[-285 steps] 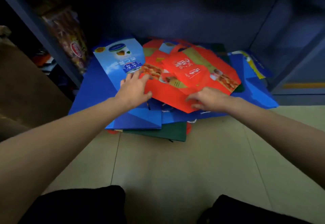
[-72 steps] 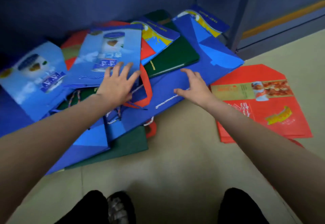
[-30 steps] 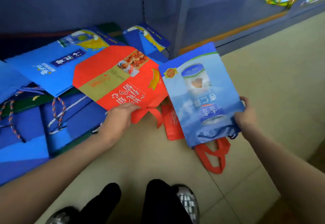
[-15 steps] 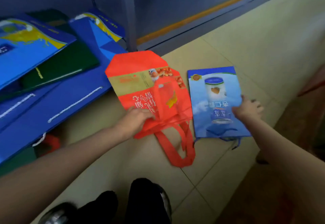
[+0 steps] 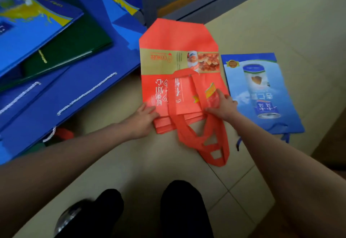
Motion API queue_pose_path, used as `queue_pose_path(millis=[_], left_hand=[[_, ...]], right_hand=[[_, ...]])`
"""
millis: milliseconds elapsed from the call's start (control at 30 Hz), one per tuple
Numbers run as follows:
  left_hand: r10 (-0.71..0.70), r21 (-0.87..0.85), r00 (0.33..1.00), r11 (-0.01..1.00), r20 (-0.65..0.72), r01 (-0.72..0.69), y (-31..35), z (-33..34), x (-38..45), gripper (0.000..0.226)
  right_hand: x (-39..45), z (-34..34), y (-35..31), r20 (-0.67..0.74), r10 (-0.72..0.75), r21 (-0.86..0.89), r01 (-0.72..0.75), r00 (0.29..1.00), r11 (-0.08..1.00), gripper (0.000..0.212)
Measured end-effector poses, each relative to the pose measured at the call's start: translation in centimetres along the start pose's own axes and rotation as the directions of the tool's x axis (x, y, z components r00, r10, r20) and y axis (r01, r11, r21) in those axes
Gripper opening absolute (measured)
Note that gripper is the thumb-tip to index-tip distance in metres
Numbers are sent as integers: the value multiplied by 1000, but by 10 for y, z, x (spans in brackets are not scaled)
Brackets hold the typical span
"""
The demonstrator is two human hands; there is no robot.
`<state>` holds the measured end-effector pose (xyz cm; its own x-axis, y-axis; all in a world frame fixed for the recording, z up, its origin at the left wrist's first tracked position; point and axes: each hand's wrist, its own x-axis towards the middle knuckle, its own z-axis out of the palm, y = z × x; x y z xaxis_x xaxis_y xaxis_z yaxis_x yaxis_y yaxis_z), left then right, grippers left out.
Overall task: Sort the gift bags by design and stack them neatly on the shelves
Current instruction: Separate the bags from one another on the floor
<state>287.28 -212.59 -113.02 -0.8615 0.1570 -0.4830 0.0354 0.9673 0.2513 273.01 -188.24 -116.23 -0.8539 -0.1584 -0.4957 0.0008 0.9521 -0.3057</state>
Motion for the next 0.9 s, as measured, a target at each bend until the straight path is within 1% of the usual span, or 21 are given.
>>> queue_pose_path(millis=[33, 100, 133, 167, 200, 233, 267, 300, 333, 367, 400, 467, 567, 667, 700, 733, 800, 833, 900], left_hand=[[-30, -25, 1000, 999, -7, 30, 1, 4, 4, 57], [-117, -125, 993, 985, -14, 115, 5, 10, 11, 66], [-162, -176, 987, 972, -11, 158, 8, 12, 14, 68], [-198, -220, 980, 957, -10, 191, 13, 12, 16, 69], [-208, -248, 978, 949, -20, 197, 19, 14, 18, 67], [-193, -247, 981, 952, -37, 178, 27, 15, 19, 65], [-160, -226, 986, 963, -45, 146, 35, 16, 20, 64], [-122, -193, 992, 975, -41, 112, 42, 19, 21, 65], [-98, -161, 995, 982, -22, 94, 48, 21, 20, 68], [-93, -121, 996, 988, 8, 93, 51, 24, 20, 70], [-95, -69, 995, 993, 32, 97, 54, 27, 18, 71], [-97, 28, 993, 995, 73, 95, 55, 28, 17, 70], [-122, 67, 988, 991, 92, 116, 53, 28, 16, 71], [-240, 6, 969, 971, 64, 240, 43, 29, 13, 78], [-284, -20, 958, 958, 50, 285, 38, 29, 12, 82], [-318, -48, 947, 946, 42, 320, 33, 30, 10, 86], [-356, -99, 933, 928, 46, 359, 26, 31, 7, 91], [-369, -115, 928, 921, 51, 373, 24, 32, 7, 92], [-390, -123, 919, 911, 57, 394, 25, 34, 7, 93]], right_hand=[[2, 3, 1, -20, 13, 2, -13, 1000, 1000, 90], [2, 5, 1, -46, 46, 29, -45, 998, 999, 83], [3, 6, 1, -59, 72, 88, -67, 996, 994, 77], [1, 5, 0, -83, 104, 221, -83, 991, 972, 69], [1, 4, 0, -122, 121, 398, -63, 985, 915, 59], [-2, -1, -1, -181, 121, 545, -3, 976, 838, 51], [-3, -9, 0, -253, 128, 630, 63, 959, 774, 48], [-4, -19, 1, -317, 144, 655, 107, 937, 748, 48], [-4, -30, 5, -369, 158, 658, 137, 916, 741, 48], [-6, -41, 9, -401, 184, 645, 134, 897, 752, 48], [-6, -51, 16, -423, 226, 634, 109, 878, 765, 49], [-3, -62, 33, -446, 305, 571, 5, 842, 821, 49], [-9, -58, 45, -415, 333, 435, -137, 847, 890, 45], [-18, -40, 41, -361, 371, 415, -209, 856, 886, 41], [-21, -34, 35, -351, 358, 415, -199, 865, 888, 41], [-21, -27, 27, -342, 314, 399, -166, 886, 902, 43], [-17, -16, 7, -322, 177, 346, -58, 930, 936, 46], [-14, -12, -2, -313, 134, 331, -24, 940, 943, 47], [-3, -6, -15, -286, 106, 251, -32, 952, 967, 49]])
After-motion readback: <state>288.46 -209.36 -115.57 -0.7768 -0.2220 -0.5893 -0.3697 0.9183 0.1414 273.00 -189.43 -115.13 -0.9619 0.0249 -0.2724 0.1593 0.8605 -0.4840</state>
